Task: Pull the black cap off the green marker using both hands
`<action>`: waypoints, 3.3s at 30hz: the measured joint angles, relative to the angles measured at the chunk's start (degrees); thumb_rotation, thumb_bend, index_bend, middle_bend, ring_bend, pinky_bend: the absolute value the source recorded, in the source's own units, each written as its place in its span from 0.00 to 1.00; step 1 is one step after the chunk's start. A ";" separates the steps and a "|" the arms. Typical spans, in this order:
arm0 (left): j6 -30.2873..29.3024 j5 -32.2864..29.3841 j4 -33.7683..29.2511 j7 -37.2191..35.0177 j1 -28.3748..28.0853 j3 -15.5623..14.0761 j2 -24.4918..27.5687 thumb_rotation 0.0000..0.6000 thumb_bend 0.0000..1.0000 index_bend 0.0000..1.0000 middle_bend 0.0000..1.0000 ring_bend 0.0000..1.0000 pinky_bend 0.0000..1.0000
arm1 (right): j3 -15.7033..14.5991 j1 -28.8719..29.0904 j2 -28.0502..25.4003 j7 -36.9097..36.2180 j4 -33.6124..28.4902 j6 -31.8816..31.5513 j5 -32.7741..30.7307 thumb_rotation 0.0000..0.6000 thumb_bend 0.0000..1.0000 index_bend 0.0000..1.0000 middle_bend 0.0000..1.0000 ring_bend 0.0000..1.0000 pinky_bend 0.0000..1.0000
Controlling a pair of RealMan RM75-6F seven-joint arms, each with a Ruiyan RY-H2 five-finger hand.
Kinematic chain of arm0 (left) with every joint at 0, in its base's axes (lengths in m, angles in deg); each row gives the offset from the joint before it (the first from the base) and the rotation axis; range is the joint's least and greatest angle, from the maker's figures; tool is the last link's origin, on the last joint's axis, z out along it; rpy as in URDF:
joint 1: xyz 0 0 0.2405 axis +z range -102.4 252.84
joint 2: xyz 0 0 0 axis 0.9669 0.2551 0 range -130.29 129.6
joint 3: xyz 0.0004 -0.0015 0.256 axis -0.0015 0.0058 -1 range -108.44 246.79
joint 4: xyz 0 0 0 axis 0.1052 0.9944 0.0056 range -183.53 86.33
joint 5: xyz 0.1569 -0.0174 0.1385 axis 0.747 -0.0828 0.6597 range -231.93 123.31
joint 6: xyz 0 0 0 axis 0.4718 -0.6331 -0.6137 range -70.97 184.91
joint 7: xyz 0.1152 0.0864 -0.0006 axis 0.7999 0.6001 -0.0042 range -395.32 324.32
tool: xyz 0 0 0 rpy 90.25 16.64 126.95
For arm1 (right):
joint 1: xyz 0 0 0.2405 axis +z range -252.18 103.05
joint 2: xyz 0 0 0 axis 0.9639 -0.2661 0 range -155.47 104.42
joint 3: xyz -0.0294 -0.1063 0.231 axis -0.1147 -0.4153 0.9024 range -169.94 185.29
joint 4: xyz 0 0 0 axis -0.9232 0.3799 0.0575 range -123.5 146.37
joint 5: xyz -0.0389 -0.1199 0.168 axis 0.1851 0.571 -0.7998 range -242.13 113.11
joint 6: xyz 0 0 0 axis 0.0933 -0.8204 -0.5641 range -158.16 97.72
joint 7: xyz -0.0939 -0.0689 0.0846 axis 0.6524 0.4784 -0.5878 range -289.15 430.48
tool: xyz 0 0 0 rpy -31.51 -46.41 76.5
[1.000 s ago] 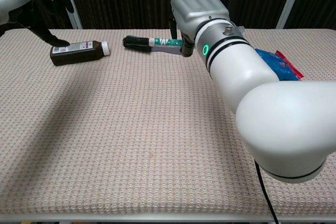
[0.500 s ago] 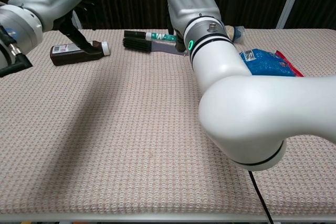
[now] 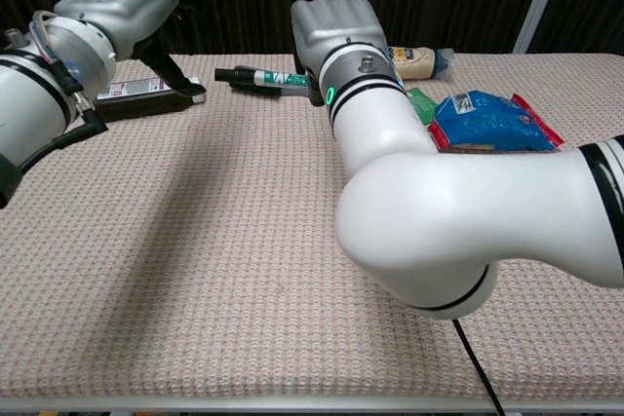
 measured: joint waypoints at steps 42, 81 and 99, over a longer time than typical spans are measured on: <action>0.92 1.60 8.53 -0.25 -2.01 -1.47 -5.84 1.00 0.30 0.56 0.58 0.52 0.59 | 1.09 2.12 3.56 -0.62 6.06 1.79 -0.08 1.00 0.34 0.66 0.64 0.63 0.72; 1.78 3.22 9.94 -7.08 1.58 -2.53 -4.61 1.00 0.40 0.64 0.65 0.59 0.65 | -2.69 -3.84 0.18 -0.63 1.54 0.94 0.48 1.00 0.35 0.66 0.64 0.63 0.72; 7.71 4.04 13.46 -17.74 6.83 -7.04 -3.34 1.00 0.09 0.30 0.32 0.29 0.40 | -9.78 -13.41 -8.92 -0.98 -6.95 3.41 -2.31 1.00 0.12 0.49 0.51 0.56 0.72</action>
